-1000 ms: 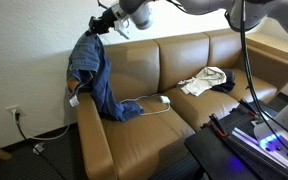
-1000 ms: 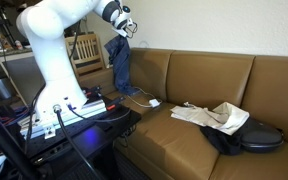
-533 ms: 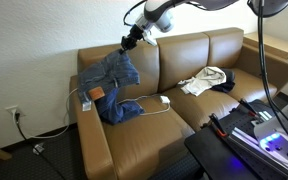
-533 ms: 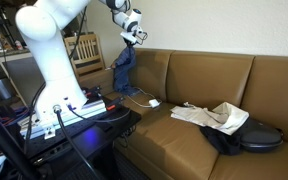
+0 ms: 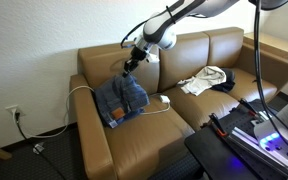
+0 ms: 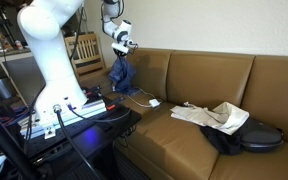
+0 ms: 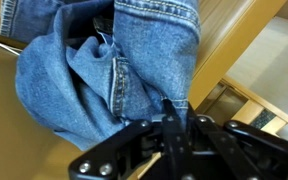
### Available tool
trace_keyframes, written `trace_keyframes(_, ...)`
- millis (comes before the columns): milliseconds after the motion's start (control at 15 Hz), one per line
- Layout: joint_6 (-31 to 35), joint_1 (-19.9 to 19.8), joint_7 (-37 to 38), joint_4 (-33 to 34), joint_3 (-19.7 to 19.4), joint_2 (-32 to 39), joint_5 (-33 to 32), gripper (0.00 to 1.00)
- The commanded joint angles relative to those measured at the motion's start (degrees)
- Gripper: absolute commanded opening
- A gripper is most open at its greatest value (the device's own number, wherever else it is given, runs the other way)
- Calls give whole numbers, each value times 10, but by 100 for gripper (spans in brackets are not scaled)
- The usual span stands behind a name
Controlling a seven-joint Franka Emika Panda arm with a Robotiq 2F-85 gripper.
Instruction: Move the clothing to the left side of the sofa
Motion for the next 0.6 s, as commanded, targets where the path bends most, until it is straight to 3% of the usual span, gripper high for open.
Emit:
trace_keyframes(0,97,78,-9,29,-37,36,-8,3)
trace_keyframes(200,194,139,-3,61,-83,72,-48,3)
trace_keyframes(267,221,161,1,71,-109,80,-68,35)
trace_keyframes(400,266,188,12,87,-146,97,-97,43)
trace_keyframes(533,308,201,32,96,-168,108,-114,57)
